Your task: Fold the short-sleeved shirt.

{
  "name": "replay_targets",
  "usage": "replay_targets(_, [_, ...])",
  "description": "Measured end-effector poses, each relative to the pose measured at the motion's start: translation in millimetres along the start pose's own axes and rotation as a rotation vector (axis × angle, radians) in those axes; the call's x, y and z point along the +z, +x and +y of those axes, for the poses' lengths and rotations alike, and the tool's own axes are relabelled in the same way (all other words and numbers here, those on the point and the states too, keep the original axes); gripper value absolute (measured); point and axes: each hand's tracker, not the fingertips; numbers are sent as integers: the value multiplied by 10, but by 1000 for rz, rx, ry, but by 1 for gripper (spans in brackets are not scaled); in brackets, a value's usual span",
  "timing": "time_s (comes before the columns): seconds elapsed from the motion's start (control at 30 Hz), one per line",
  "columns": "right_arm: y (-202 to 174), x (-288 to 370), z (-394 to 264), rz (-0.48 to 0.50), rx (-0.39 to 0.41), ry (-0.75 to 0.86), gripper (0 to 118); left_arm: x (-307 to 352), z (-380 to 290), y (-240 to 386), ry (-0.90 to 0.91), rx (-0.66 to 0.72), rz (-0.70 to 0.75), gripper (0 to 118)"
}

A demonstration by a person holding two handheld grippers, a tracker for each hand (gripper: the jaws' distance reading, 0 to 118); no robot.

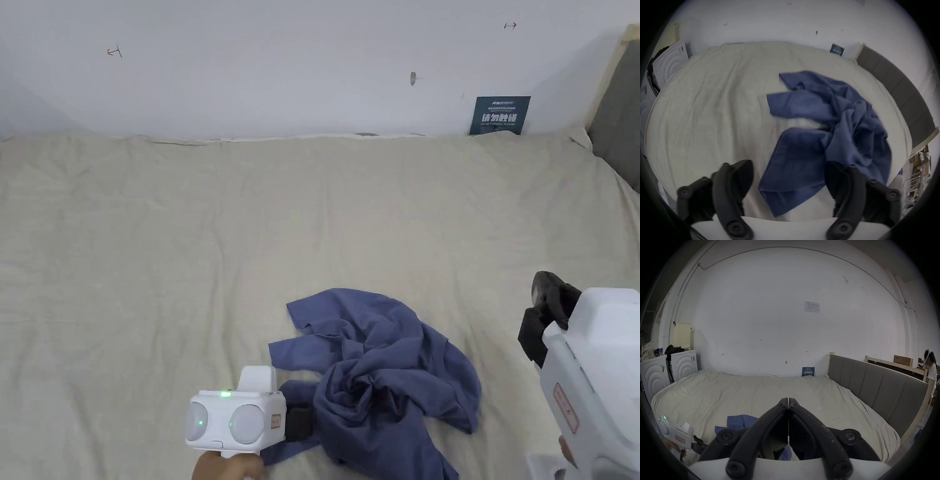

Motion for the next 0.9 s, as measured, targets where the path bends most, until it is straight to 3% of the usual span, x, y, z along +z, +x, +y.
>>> replay_targets(0.03, [8, -26, -16, 2, -3, -7, 2, -57, -47, 51, -23, -7, 19, 70])
replay_targets(0.1, [10, -68, -49, 3, -4, -21, 2, -89, -145, 82, 4, -27, 45, 69])
replay_targets(0.13, [15, -91, -67, 4, -2, -29, 2, -31, -158, 115, 43, -41, 51, 59])
replay_targets(0.23, [22, -195, -141, 7, 4, -64, 2, -52, -164, 152, 38, -76, 33, 16])
replay_targets(0.27, [22, -249, -167, 10, 7, -81, 2, -39, -159, 161, 40, -81, 26, 10])
replay_targets(0.37, [25, -491, -268, 16, 1, -162, 2, 141, -142, 274, 48, -78, -14, 9])
replay_targets(0.4, [28, -602, -304, 24, -3, -206, 9, 206, -132, 266, 62, -74, -17, 8])
replay_targets(0.47, [35, -885, -395, 43, -4, -304, 34, 313, -83, 223, 105, -51, -55, 8])
replay_targets(0.67, [-16, -1814, -927, 77, 24, -630, 93, 447, -50, 11, 191, 1, -156, 7])
replay_targets(0.83, [-114, -2403, -1409, 56, 34, -793, 94, 403, 1, -148, 201, 23, -182, 6])
replay_targets(0.9, [-150, -2562, -1607, 75, 66, -851, 84, 374, -17, -181, 199, 19, -179, 6])
